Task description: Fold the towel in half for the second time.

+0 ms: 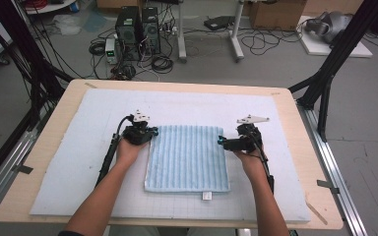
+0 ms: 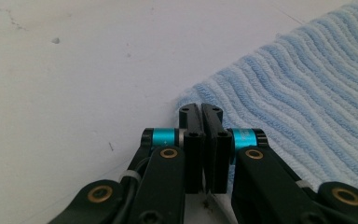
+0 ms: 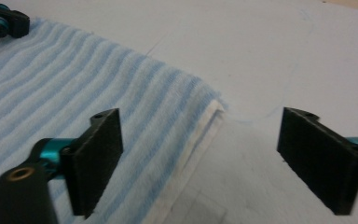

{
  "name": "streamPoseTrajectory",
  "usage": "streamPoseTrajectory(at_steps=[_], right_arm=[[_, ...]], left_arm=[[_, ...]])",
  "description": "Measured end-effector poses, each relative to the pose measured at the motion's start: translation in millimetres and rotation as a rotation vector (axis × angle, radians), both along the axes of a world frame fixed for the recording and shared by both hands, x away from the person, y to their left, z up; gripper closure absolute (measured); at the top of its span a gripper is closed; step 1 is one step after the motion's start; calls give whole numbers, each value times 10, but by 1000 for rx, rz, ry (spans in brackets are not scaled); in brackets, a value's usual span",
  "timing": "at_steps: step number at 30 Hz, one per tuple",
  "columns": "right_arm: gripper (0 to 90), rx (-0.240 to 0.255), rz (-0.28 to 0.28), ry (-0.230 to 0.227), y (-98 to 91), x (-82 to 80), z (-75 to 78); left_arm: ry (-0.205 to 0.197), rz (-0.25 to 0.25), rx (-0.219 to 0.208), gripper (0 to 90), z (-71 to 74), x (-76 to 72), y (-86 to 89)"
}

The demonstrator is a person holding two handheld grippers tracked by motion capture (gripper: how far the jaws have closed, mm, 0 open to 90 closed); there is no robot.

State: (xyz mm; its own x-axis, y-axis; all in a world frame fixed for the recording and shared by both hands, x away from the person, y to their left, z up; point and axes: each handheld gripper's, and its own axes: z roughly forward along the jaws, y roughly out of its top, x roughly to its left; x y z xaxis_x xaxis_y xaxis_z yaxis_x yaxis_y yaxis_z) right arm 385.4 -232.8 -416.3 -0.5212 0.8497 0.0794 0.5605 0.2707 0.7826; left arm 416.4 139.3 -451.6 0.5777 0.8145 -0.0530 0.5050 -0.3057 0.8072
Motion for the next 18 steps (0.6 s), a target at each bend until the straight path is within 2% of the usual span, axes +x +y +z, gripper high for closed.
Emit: streamPoseTrajectory(at_steps=[2,4,7,9,11,14,17,18], right_arm=[[181,9,-7,10,19,82,-34],[250,25,2,21,39,154,-64],[352,-4,23,36,112,255,-107],[389,-21,27,38,167,301,-128],[423,-7,27,52,197,348,-166],[466,-21,21,65,212,390,-218],[511,-21,20,84,207,405,-247],[550,-18,22,87,201,410,-253]], left_arm=[[3,0,-3,871,0,-1,1],[5,2,-15,871,-3,4,5],[12,1,-17,872,0,6,15],[16,3,-28,872,-2,7,19],[21,2,-33,871,-2,9,25],[26,3,-33,871,-1,12,36],[34,7,-51,871,-5,14,41],[35,10,-56,871,-5,15,43]])
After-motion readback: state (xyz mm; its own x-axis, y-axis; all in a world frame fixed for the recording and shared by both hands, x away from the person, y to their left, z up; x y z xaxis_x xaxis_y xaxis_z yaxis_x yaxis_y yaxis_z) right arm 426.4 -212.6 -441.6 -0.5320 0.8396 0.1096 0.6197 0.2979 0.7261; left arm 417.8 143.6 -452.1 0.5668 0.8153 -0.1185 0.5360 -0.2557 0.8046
